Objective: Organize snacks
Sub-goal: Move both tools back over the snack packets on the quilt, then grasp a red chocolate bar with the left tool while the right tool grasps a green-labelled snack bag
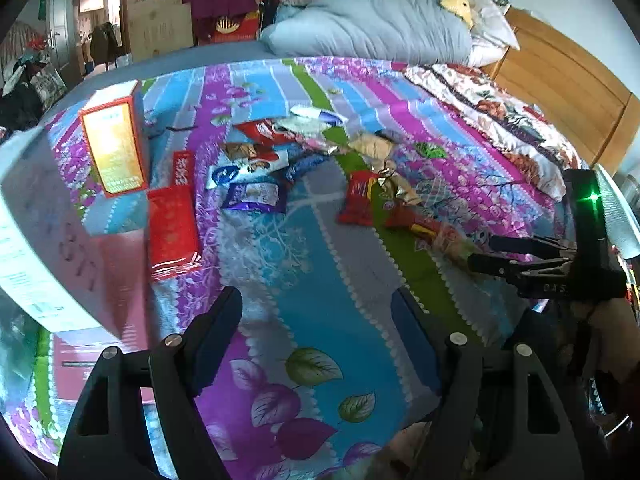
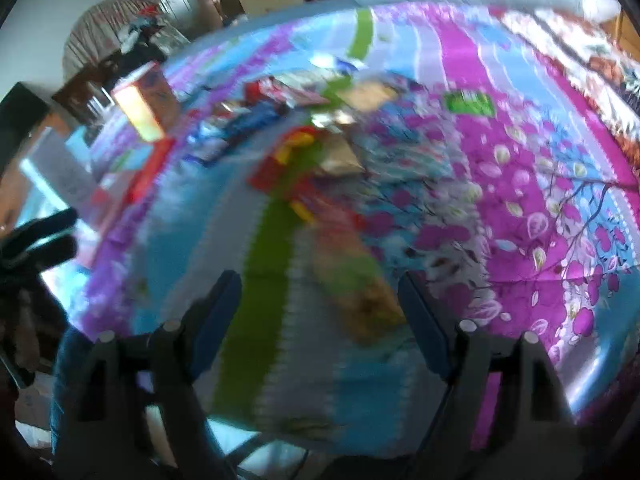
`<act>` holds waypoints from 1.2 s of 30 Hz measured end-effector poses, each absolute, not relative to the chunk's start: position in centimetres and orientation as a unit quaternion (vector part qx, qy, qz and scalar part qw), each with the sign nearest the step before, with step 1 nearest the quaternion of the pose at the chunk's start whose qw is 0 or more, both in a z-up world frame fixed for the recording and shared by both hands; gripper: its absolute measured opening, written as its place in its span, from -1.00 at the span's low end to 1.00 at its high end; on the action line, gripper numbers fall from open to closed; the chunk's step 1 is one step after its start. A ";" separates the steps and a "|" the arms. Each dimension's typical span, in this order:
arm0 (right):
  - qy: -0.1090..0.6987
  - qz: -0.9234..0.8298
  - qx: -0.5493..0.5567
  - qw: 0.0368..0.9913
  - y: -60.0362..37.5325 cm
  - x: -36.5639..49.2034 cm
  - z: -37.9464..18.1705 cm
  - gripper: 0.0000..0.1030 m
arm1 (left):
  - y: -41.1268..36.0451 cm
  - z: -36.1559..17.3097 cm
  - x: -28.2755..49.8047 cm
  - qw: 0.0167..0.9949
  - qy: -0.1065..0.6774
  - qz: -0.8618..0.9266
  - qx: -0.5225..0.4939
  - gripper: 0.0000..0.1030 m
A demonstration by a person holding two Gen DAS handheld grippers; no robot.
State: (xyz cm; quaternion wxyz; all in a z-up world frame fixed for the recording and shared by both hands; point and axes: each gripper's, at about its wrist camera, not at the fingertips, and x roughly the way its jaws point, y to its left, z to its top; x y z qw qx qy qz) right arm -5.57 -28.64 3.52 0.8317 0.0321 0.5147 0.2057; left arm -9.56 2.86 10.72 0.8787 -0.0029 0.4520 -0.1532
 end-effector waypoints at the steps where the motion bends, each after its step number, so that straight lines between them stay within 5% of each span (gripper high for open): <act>1: 0.524 0.208 0.025 0.826 -28.9 -5.2 2.8 0.58 | 2.5 10.3 -9.6 0.876 0.457 -0.152 -0.006 0.52; 5: 0.531 0.220 -0.004 0.818 -28.5 -5.2 1.5 0.49 | 1.2 8.8 -8.5 0.866 0.477 -0.150 -0.011 0.52; 6: 0.527 0.217 -0.015 0.822 -28.5 -5.3 1.5 0.33 | 0.7 8.4 -8.2 0.864 0.480 -0.149 -0.008 0.52; 7: 0.521 0.213 -0.025 0.826 -28.7 -5.6 1.6 -0.17 | 0.2 8.1 -7.9 0.863 0.484 -0.148 -0.005 0.52; 8: 0.518 0.219 -0.015 0.827 -29.2 -5.9 1.8 -0.25 | -0.2 7.8 -7.6 0.861 0.487 -0.146 -0.002 0.52; 17: 0.463 0.236 0.151 0.841 -35.4 -8.2 3.2 -0.26 | -5.4 5.2 -4.5 0.830 0.525 -0.189 0.006 0.52; 25: 0.457 0.226 0.209 0.834 -37.2 -7.9 2.4 -0.26 | -9.9 2.5 2.2 0.789 0.580 -0.144 -0.141 0.52; 31: 0.458 0.236 0.212 0.830 -37.0 -7.9 2.3 -0.26 | -13.1 1.6 2.5 0.812 0.574 -0.093 -0.051 0.59; 36: 0.458 0.239 0.229 0.825 -37.4 -7.8 1.9 -0.26 | -12.3 1.5 -0.1 0.823 0.552 -0.133 0.014 0.19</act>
